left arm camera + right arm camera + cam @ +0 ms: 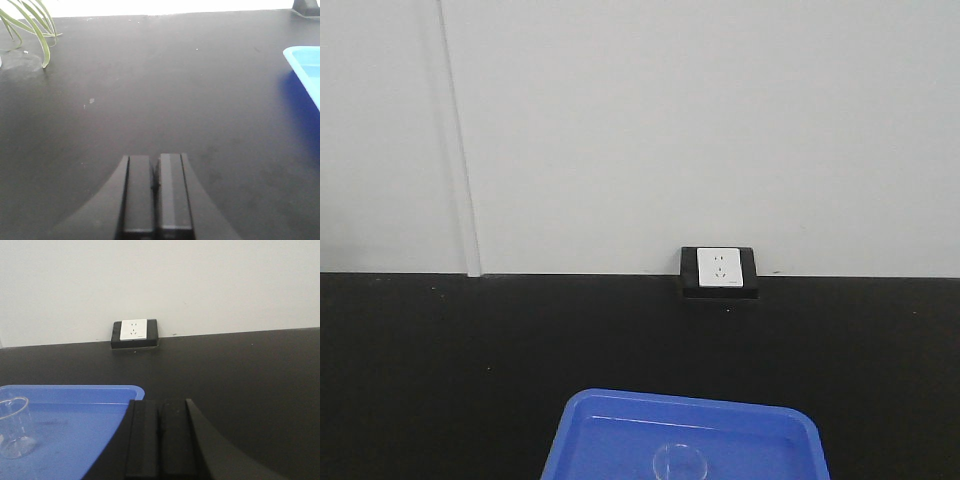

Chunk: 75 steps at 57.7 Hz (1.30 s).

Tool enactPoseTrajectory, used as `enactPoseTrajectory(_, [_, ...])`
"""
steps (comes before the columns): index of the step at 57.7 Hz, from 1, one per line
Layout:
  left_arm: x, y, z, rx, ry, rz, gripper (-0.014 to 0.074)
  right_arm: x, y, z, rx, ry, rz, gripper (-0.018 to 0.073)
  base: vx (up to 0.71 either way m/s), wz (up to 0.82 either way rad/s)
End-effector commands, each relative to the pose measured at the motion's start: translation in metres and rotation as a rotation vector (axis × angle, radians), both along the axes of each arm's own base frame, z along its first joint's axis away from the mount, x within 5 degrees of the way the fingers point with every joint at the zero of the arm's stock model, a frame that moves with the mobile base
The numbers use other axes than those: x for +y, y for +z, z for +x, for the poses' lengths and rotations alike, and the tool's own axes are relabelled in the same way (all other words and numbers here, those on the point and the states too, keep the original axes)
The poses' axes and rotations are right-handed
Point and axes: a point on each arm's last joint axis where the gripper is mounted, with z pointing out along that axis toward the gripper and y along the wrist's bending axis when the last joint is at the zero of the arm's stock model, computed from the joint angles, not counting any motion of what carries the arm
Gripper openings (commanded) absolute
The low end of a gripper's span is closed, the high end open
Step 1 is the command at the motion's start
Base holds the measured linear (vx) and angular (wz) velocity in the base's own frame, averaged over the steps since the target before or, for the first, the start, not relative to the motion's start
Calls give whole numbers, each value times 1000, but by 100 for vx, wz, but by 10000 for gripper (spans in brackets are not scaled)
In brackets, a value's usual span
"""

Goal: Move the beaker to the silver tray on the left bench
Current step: 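Raise the right gripper and move it toward the glass beaker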

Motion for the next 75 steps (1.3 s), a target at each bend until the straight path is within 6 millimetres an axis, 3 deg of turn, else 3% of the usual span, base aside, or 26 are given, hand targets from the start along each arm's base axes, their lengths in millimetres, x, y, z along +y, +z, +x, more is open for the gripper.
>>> enactPoseTrajectory(1, [-1, -2, 1, -66, -9, -3, 1, 0, 5, -1, -85, 1, -3, -4, 0, 0])
enactPoseTrajectory(17, [-1, -2, 1, -66, -9, -3, 1, 0, 6, -1, -95, 2, -3, -4, 0, 0])
enactPoseTrajectory(25, [-1, -2, 1, -66, -9, -3, 1, 1, 19, -2, -227, 11, 1, -4, 0, 0])
enactPoseTrajectory(38, [-1, -2, 1, -66, -9, -3, 1, 1, 92, -13, -426, 14, -1, -4, 0, 0])
enactPoseTrajectory(47, [-1, -2, 1, -66, -9, -3, 1, 3, 136, 29, -334, 18, -28, -4, 0, 0])
enactPoseTrajectory(54, [-1, -2, 1, -66, -9, -3, 1, 5, 156, 87, -252, 28, -13, -4, 0, 0])
enactPoseTrajectory(64, [-1, -2, 1, -66, -9, -3, 1, 7, 151, 145, -113, 28, -5, -4, 0, 0])
enactPoseTrajectory(75, [-1, -2, 1, -66, -9, -3, 1, 8, 138, 169, -71, 33, -5, 13, 0, 0])
